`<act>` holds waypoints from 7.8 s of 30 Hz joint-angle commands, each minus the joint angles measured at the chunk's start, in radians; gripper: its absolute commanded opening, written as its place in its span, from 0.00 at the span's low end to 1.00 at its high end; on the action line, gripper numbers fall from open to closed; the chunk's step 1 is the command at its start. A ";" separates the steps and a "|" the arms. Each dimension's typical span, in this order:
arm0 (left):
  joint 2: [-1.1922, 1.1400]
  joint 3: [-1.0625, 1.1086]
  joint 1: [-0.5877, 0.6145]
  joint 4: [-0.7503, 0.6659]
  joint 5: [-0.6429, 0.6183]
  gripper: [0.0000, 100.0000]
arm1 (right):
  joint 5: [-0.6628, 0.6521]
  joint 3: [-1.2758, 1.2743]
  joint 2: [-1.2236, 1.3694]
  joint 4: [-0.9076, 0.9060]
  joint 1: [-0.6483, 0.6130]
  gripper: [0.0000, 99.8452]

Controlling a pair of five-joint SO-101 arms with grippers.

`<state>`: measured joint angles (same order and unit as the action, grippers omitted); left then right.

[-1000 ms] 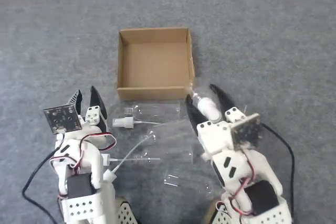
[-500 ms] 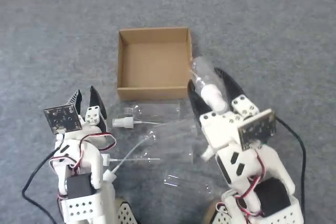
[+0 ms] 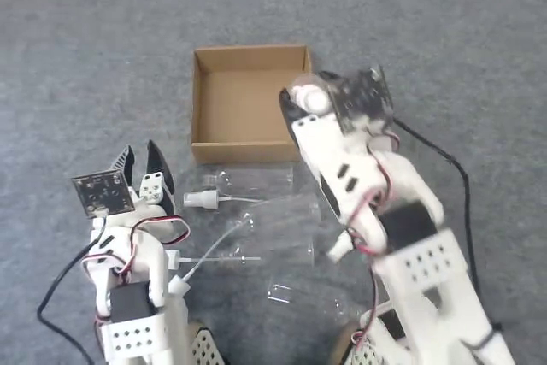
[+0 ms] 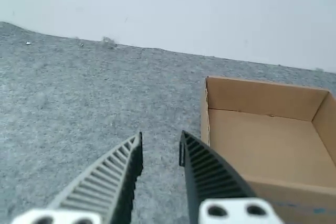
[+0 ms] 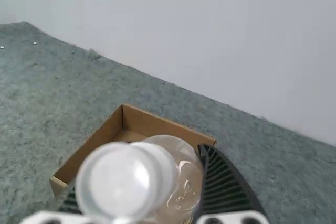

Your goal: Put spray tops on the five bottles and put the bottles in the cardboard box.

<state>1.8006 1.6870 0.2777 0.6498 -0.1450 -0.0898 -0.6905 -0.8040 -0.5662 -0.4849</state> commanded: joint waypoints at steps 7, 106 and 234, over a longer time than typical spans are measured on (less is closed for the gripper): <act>0.009 -0.002 0.000 0.002 0.014 0.11 | -0.002 0.301 0.298 0.031 -0.002 0.01; 0.006 -0.001 0.002 0.003 0.015 0.11 | 0.147 1.349 1.693 0.093 -0.196 0.20; 0.009 -0.015 0.252 -0.074 0.005 0.10 | -0.400 0.183 0.380 -0.524 -0.400 0.13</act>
<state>1.8006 1.6870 0.5201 0.6099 -0.1373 -0.4258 -0.5002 -0.3821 -1.1554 -0.8792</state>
